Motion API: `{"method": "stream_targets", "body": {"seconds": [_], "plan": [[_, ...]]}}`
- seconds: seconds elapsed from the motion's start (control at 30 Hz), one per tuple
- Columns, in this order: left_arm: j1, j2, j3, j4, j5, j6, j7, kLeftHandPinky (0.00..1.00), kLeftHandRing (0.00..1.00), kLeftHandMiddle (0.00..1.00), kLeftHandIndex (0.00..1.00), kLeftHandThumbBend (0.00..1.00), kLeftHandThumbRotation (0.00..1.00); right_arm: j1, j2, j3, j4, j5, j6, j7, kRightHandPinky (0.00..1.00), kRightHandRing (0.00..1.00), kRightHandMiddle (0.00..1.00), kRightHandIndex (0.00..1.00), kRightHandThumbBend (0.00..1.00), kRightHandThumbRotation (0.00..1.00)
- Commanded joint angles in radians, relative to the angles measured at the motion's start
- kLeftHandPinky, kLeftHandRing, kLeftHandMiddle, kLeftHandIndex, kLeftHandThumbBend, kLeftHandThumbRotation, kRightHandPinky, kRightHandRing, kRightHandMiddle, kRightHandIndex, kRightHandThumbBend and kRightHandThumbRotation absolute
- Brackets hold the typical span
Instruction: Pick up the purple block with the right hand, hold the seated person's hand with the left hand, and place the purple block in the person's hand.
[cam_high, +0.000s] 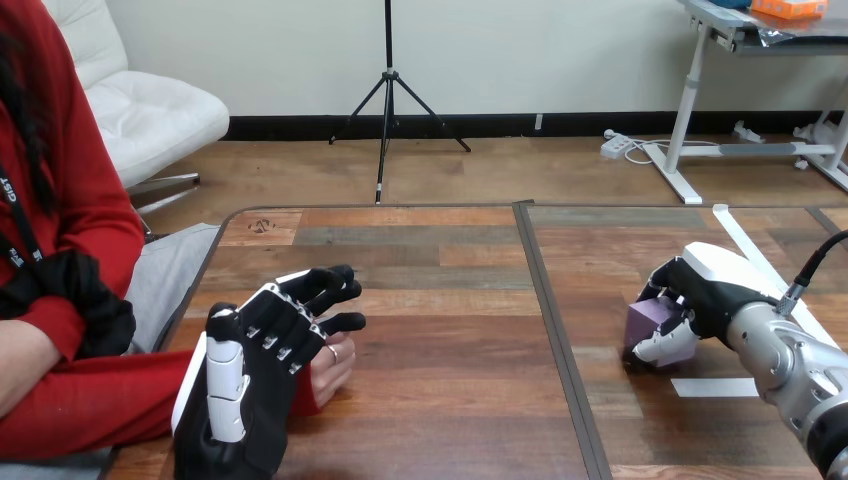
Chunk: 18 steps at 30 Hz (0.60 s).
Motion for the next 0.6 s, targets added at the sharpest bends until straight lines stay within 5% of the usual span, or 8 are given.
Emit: {"method": "stream_targets", "body": {"seconds": [0.0, 0.07, 0.2, 0.4, 0.57], "plan": [[-0.067, 0.005, 0.007, 0.016, -0.001, -0.029, -0.002, 0.67, 0.76, 0.75, 0.62, 0.73, 0.95, -0.047, -0.027, -0.027, -0.042, 0.015, -0.02, -0.033, 0.46, 0.53, 0.58, 0.53, 0.61, 0.0], [-0.068, 0.006, 0.007, 0.018, 0.002, -0.033, -0.002, 0.67, 0.76, 0.75, 0.62, 0.73, 0.95, -0.047, -0.028, -0.028, -0.045, 0.015, -0.023, -0.035, 0.46, 0.53, 0.57, 0.53, 0.61, 0.0], [-0.086, 0.033, 0.015, 0.066, 0.171, -0.176, 0.084, 0.66, 0.76, 0.75, 0.63, 0.72, 0.98, -0.05, -0.028, -0.039, -0.058, 0.026, -0.019, -0.025, 0.46, 0.52, 0.58, 0.53, 0.61, 0.0], [-0.115, 0.073, 0.029, 0.128, 0.338, -0.303, 0.2, 0.66, 0.76, 0.76, 0.65, 0.67, 0.92, -0.047, -0.035, -0.045, -0.074, 0.029, -0.035, -0.026, 0.45, 0.51, 0.57, 0.54, 0.61, 0.0], [-0.139, 0.117, 0.044, 0.159, 0.453, -0.336, 0.304, 0.72, 0.77, 0.76, 0.67, 0.67, 0.81, -0.047, -0.041, -0.049, -0.09, 0.021, -0.044, -0.031, 0.45, 0.51, 0.56, 0.54, 0.61, 0.0]]}}
